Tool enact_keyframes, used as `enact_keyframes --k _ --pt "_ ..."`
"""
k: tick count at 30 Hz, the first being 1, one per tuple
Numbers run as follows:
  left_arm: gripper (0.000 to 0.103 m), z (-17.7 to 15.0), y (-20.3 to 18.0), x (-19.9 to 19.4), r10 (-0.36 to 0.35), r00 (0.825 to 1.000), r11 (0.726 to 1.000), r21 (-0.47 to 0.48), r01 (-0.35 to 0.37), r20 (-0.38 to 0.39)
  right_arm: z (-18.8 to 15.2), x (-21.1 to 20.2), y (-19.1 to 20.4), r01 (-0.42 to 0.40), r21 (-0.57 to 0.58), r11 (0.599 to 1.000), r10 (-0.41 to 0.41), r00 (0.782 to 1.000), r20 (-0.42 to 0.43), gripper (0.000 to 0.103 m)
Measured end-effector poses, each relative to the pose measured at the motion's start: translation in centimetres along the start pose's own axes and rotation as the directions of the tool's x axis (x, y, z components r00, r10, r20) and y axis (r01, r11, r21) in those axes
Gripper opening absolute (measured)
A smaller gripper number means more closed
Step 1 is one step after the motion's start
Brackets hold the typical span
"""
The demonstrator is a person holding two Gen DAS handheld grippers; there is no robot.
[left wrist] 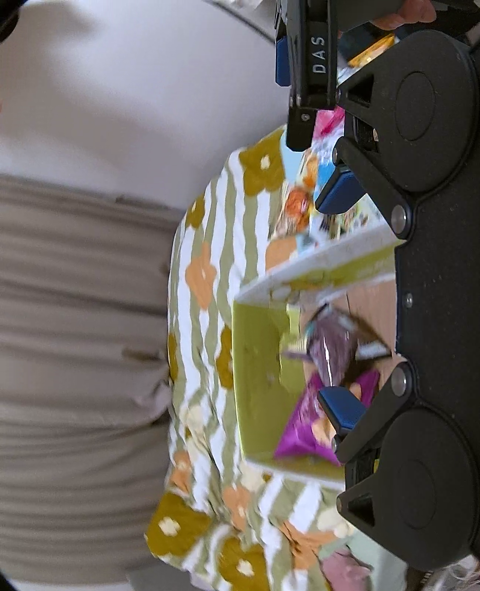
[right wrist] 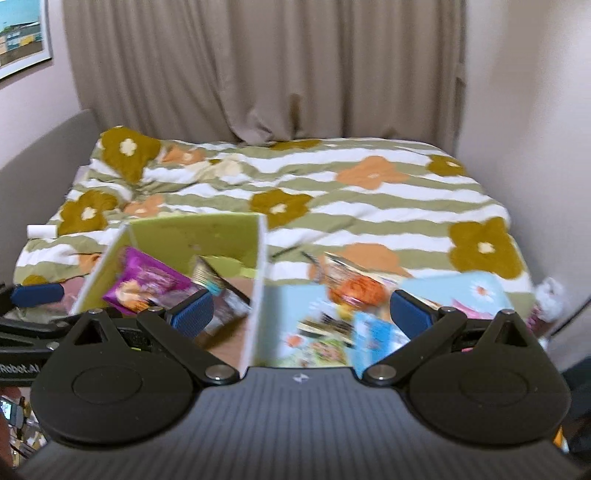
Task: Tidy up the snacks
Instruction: 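Grasp the brown Pillows bag with the left tool while the right grasps the yellow barbecue bag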
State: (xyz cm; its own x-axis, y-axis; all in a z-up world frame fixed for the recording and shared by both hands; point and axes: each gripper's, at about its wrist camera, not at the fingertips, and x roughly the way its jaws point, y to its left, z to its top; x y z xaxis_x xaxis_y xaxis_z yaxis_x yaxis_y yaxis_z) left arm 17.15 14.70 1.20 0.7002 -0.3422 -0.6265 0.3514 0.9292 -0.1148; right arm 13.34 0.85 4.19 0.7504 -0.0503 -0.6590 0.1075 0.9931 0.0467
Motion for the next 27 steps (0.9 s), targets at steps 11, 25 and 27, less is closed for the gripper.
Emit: enact_keyframes --k 11,25,27 --pt "0.101 -1.4 -10.1 4.1 -0.082 0.995 0.995 0.059 0.086 -0.064 -5.5 -2.2 -11.1 0.087 0.101 0.991 -0.084 0.996 -0.033 0.103" --pt "0.101 -5.7 -22.3 11.8 -0.079 0.973 0.970 0.209 0.125 -0.215 -11.8 -2.2 -22.7 0.173 0.128 0.977 -0.163 0.983 -0.082 0.103" --pt "0.100 -6.3 -23.5 13.1 -0.067 0.971 0.964 0.237 0.123 -0.232 -12.7 -1.7 -23.8 0.172 0.133 0.976 -0.160 0.982 -0.096 0.103"
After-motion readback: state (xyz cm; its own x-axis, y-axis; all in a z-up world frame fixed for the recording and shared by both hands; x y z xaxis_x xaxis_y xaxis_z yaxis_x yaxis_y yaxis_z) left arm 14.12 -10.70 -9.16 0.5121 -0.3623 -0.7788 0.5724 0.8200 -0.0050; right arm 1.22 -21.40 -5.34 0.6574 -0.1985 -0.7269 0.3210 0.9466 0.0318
